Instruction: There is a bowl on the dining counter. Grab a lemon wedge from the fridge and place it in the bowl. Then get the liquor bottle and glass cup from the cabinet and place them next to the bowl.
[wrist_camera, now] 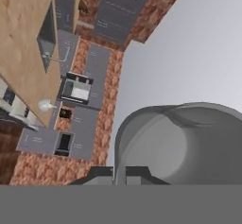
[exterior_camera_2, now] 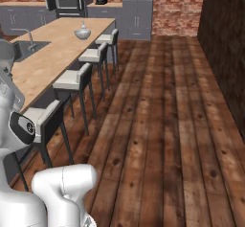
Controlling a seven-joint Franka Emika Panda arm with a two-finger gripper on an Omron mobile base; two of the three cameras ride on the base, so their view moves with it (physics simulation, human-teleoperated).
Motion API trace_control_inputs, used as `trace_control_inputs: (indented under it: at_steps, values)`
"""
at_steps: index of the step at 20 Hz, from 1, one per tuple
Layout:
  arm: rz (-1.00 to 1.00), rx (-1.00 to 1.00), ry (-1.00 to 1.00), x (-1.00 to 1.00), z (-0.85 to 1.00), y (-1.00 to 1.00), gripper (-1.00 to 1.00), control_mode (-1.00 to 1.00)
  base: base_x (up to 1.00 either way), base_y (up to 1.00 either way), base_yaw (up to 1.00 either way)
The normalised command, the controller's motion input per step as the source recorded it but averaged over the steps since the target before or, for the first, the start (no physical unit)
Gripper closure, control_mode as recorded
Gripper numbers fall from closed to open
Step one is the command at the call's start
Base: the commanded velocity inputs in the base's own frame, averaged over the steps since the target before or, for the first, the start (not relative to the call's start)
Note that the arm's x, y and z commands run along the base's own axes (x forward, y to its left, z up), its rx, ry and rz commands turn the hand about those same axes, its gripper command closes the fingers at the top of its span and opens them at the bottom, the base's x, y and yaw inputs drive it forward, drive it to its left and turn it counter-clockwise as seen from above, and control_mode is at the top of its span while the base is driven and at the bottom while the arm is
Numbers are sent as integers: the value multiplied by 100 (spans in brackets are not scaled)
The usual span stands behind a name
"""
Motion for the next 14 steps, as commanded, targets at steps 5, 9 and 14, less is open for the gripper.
trace_control_inputs:
  at_steps: [5,9,14]
  values:
    - [0,0,0,0,0,0,100,100,91,-66,39]
    - [0,0,0,0,0,0,100,100,92,-68,39]
    - [0,0,0,0,0,0,100,100,90,-55,47]
